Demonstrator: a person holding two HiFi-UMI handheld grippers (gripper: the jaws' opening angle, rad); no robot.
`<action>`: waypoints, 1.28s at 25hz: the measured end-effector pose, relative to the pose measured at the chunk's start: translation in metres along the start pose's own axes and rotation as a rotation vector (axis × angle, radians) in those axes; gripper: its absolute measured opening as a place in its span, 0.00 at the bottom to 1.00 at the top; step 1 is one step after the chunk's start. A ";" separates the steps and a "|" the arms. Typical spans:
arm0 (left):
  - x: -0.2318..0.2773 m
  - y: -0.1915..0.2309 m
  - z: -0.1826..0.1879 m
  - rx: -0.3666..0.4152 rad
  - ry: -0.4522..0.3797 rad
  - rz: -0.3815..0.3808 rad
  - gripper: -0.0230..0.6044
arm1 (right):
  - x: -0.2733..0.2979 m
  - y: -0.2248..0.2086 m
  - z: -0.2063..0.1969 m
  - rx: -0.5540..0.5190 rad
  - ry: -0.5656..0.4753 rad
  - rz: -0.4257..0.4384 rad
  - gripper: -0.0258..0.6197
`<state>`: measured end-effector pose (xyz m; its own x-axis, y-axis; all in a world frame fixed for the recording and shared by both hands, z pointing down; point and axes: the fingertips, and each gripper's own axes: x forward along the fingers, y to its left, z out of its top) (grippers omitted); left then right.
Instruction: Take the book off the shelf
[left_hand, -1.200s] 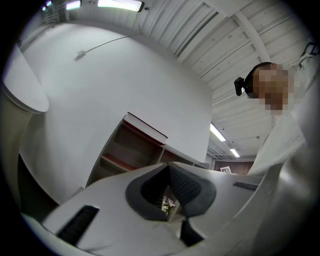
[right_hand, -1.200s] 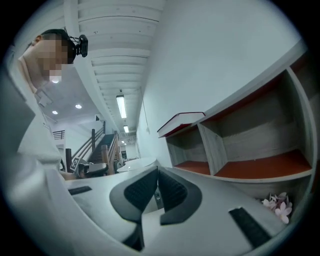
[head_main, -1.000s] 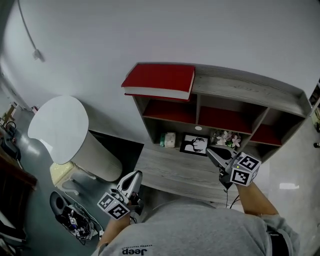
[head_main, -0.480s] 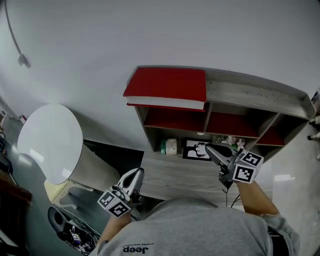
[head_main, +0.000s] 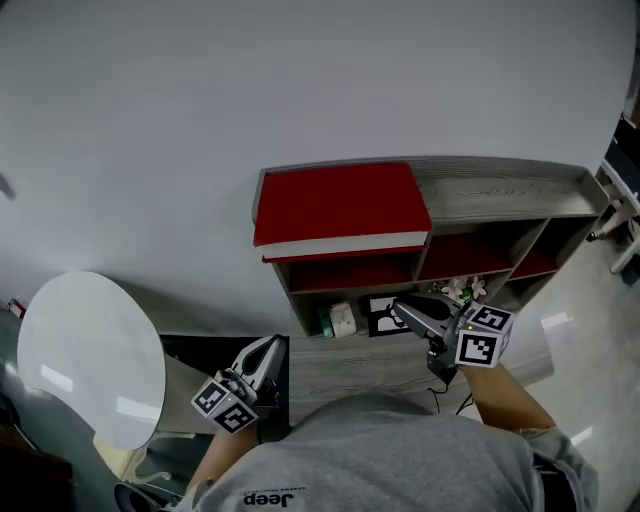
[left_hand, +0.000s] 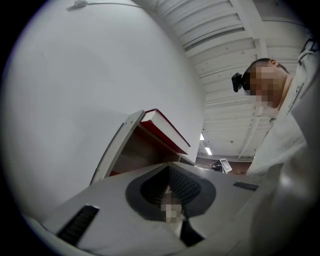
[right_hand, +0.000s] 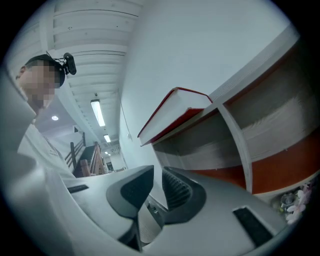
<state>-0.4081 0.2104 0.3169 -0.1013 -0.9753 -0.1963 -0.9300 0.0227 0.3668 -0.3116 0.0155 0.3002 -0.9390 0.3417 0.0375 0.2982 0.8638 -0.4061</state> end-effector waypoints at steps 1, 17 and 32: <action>0.004 0.003 0.001 -0.002 0.006 -0.016 0.06 | 0.004 0.002 0.004 0.012 -0.003 -0.001 0.17; 0.003 0.029 0.010 -0.038 0.023 -0.089 0.06 | 0.042 0.002 0.069 0.469 -0.160 0.014 0.64; -0.021 0.049 0.012 -0.064 0.029 -0.088 0.06 | 0.055 -0.018 0.101 0.676 -0.382 -0.133 0.71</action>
<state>-0.4555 0.2346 0.3283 -0.0094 -0.9788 -0.2045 -0.9103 -0.0762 0.4068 -0.3860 -0.0189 0.2171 -0.9899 -0.0053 -0.1415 0.1252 0.4339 -0.8922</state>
